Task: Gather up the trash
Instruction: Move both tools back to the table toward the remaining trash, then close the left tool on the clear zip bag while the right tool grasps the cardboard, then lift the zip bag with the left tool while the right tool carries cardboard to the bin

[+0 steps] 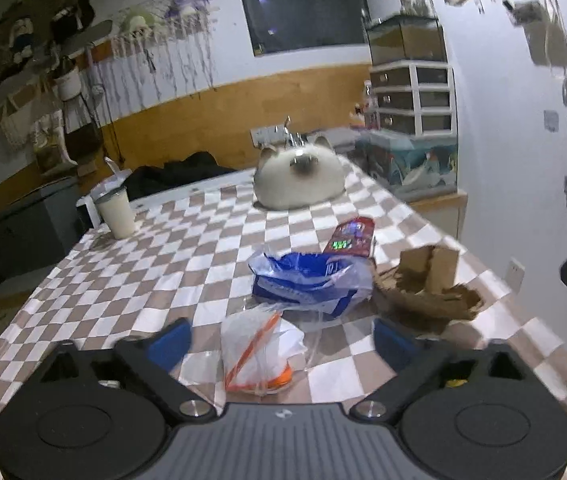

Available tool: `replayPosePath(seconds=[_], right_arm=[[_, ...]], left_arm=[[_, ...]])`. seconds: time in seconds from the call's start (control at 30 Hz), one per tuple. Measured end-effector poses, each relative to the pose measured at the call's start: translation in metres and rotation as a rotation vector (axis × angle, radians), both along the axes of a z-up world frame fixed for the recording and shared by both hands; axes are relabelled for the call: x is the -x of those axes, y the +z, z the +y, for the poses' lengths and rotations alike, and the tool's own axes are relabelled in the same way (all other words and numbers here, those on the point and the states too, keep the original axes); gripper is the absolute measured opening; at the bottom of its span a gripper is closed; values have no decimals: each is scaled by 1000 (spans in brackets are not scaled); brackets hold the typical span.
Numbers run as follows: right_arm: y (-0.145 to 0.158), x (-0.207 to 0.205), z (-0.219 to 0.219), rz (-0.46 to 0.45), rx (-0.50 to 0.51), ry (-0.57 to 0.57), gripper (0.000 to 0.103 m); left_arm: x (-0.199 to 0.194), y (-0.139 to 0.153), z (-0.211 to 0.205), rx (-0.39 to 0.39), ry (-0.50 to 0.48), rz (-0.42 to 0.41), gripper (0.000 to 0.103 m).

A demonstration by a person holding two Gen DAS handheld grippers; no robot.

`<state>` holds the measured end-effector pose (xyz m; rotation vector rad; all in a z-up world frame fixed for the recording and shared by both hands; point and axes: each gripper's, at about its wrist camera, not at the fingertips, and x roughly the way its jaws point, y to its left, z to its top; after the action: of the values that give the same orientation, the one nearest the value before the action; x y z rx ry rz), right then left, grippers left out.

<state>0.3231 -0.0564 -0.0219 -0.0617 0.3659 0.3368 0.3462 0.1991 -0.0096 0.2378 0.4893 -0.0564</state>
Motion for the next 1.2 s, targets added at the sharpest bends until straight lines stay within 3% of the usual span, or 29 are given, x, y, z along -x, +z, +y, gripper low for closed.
replayPosePath(seconds=[0.1, 0.23, 0.37, 0.43, 0.57, 0.7, 0.77, 0.83, 0.93, 1.2], right_arm=[[-5, -18, 18, -12, 31, 56, 103], [-10, -41, 43, -4, 60, 132, 103], [-15, -67, 62, 50, 54, 209, 103], [-18, -80, 69, 74, 58, 216, 103], [-26, -104, 82, 130, 89, 222, 103], [-30, -119, 85, 159, 86, 198, 103], [-31, -121, 84, 178, 70, 202, 98], [-32, -120, 83, 196, 65, 223, 75], [-27, -115, 78, 193, 47, 205, 63], [-10, -79, 70, 144, 36, 237, 59]], left_arm=[[-18, -7, 4, -23, 32, 36, 72], [-35, -14, 11, -25, 57, 93, 66], [-48, -21, 18, -24, 71, 131, 55], [-53, -23, 20, -18, 73, 145, 51], [-61, -23, 24, 6, 83, 151, 31], [-61, -22, 24, 1, 95, 147, 24], [-57, -20, 25, 1, 119, 137, 20], [-52, -17, 26, -4, 138, 124, 15], [-42, -10, 27, 6, 150, 107, 10], [-2, 7, 14, 56, 149, 42, 8]])
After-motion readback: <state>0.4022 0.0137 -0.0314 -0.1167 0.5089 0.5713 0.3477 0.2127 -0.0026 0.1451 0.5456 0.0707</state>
